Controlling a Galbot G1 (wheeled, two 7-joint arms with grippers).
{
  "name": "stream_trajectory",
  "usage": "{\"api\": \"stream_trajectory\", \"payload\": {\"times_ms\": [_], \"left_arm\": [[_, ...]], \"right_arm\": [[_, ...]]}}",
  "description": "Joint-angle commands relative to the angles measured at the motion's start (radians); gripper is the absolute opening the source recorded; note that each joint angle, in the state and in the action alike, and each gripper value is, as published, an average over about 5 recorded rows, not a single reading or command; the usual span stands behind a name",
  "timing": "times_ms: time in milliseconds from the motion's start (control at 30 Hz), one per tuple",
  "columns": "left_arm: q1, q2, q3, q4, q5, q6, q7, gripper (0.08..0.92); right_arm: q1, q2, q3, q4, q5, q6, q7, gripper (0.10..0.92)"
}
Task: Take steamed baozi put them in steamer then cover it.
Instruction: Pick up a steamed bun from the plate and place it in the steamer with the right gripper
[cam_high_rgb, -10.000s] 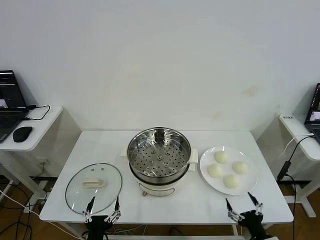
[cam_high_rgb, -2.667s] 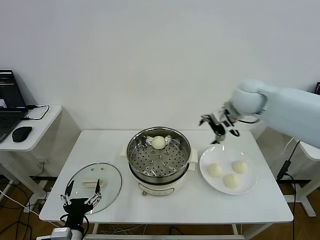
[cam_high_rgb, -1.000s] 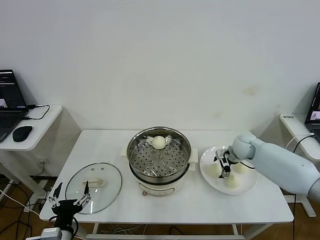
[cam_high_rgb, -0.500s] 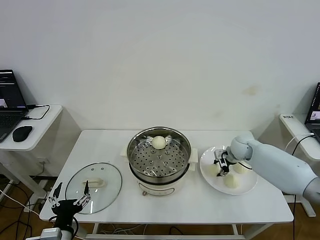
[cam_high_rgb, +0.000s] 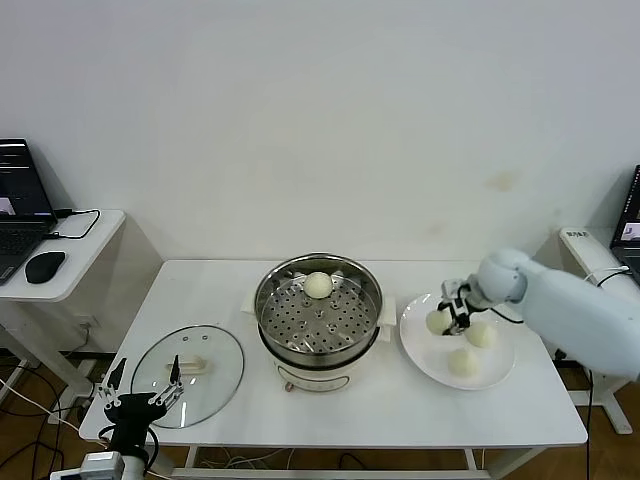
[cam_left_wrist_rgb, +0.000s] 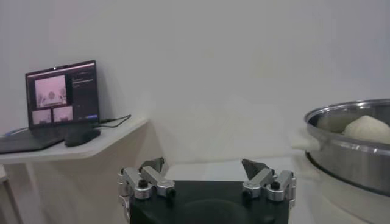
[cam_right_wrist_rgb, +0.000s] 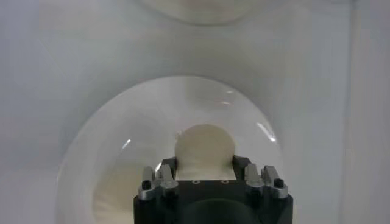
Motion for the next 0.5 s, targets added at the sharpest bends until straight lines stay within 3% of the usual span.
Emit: {"api": "stream_trajectory", "payload": {"times_ms": [33,267,500], "left_arm": [[0.000,0.002,0.002,-0.003,-0.001,0.000,0.001,0.823],[-0.002,0.006,0.010,-0.013,-0.005,-0.001,0.002,0.823],[-0.012,0.005,0.008,-0.016,-0.009,0.000,0.001,0.823]], "right_arm": [[0.432,-0.065,-0.242,0.175,0.222,-0.065,-0.006,0.579],[0.634,0.101,-0.382,0.229,0.403,-0.131,0.027,0.587],[0.546,0.305,-0.356,0.193,0.542,-0.237,0.104,0.591]]}}
